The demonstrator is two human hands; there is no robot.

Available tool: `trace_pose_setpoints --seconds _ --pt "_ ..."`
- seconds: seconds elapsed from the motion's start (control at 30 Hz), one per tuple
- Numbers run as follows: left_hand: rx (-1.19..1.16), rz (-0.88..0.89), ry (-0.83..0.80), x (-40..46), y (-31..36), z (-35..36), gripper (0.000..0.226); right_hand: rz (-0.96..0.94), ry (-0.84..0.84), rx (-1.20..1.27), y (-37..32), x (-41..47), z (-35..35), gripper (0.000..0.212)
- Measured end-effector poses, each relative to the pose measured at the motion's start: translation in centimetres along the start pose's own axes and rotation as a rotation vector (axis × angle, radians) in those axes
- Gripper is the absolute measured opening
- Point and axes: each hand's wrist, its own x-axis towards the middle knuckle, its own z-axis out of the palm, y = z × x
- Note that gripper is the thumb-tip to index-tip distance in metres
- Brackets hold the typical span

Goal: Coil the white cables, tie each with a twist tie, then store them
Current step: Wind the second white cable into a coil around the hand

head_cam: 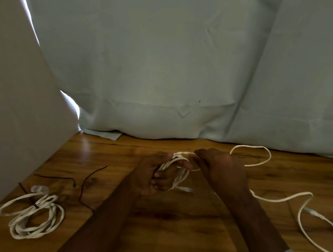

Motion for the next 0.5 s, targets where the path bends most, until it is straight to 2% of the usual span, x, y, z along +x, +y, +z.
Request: trace_pose_setpoints --seconds 0.07,0.23,0.4,0.5 --pt "-0.066 0.033 -0.022 0.0 0.0 0.1 0.047 -0.010 -0.027 -0.005 -0.3 -0.1 -0.1 0.051" --pt "-0.210 0.155 -0.080 -0.3 0.6 -0.3 0.048 0.046 -0.152 -0.059 0.1 0.0 -1.0 0.036" --pt "-0.352 0.303 -0.050 -0.8 1.0 -0.7 0.051 0.084 -0.182 -0.050 0.1 0.1 -0.6 0.061" --pt "-0.393 0.361 0.002 -0.9 0.9 -1.1 0.052 0.058 -0.275 -0.050 -0.6 -0.2 -0.5 0.087"
